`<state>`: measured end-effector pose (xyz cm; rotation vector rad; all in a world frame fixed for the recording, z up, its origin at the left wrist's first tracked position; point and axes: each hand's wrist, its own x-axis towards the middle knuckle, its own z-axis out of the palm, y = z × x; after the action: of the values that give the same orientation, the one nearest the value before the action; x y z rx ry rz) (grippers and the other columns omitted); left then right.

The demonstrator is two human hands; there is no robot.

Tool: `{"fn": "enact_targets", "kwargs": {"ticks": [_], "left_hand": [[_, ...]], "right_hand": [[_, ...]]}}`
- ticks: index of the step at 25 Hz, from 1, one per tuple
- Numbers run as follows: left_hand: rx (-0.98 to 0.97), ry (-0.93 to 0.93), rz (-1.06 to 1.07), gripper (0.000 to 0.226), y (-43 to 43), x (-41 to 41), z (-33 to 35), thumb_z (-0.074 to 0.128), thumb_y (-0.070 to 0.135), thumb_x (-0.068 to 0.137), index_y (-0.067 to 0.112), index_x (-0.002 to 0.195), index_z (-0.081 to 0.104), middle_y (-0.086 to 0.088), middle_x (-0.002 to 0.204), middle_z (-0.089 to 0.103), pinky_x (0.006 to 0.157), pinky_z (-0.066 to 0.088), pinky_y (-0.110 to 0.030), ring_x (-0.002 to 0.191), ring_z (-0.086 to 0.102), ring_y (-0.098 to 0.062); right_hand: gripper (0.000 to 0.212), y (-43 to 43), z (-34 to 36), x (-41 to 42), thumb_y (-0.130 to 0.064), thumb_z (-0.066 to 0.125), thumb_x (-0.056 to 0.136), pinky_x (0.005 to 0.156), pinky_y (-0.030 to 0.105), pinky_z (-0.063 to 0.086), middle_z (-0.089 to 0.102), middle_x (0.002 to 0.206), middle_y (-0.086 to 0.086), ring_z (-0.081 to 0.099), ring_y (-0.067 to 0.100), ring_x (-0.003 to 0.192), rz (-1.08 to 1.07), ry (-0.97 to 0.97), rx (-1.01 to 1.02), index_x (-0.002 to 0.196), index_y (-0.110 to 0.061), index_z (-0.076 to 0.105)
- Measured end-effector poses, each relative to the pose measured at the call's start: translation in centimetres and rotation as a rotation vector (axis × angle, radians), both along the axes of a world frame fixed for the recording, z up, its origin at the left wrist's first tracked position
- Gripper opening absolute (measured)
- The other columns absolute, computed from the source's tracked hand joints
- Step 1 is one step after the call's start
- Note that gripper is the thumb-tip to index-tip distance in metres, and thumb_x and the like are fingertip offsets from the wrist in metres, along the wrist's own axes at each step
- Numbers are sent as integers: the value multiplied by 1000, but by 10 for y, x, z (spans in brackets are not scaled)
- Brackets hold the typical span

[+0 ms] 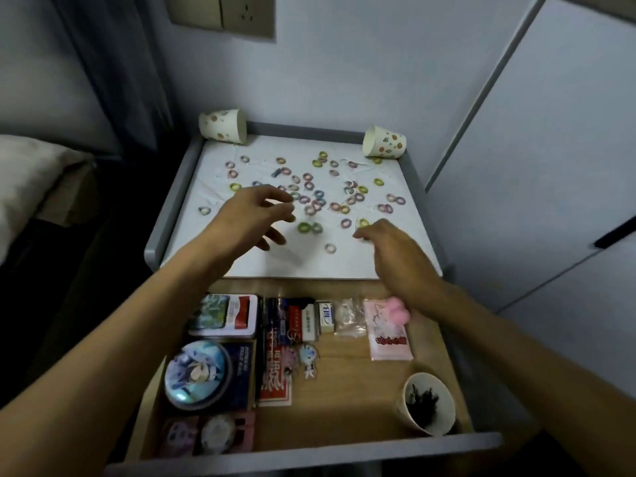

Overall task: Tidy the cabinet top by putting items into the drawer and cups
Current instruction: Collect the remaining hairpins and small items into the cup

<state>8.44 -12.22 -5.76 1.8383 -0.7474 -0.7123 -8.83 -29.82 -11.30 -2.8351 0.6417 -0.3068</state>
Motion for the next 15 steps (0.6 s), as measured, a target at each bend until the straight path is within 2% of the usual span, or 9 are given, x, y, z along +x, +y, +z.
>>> {"fn": "enact_targets", "kwargs": {"ticks": [3, 6, 11, 15], "left_hand": [[-24, 1, 22, 21, -4, 22, -4, 57, 25, 96, 20, 116, 62, 2, 100, 72, 57, 51, -28, 69, 71, -17], [-64, 50, 46, 22, -9, 38, -7, 57, 25, 96, 20, 117, 62, 1, 100, 72, 59, 53, -29, 71, 72, -18], [-85, 90, 101, 26, -12, 51, -15, 56, 22, 96, 20, 122, 59, 1, 100, 71, 63, 56, -31, 72, 72, -18], [-32, 10, 132, 32, -12, 58, -20, 56, 24, 97, 23, 128, 54, 1, 106, 70, 60, 58, -29, 70, 71, -12]], "right_hand": [[56, -39, 24, 61, 4, 51, 87, 89, 40, 48, 47, 134, 11, 55, 33, 112, -25, 141, -160, 139, -17, 47], [51, -84, 46, 129, -9, 48, 94, 86, 38, 45, 50, 134, 16, 55, 34, 111, -230, 287, -227, 143, -19, 38], [37, -137, 38, 183, -16, 46, 95, 91, 39, 40, 57, 123, 17, 56, 35, 111, -404, 438, -419, 132, -8, 46], [32, -160, 28, 195, -20, 50, 94, 83, 36, 40, 61, 112, 15, 59, 33, 103, -474, 451, -429, 122, -6, 52]]}}
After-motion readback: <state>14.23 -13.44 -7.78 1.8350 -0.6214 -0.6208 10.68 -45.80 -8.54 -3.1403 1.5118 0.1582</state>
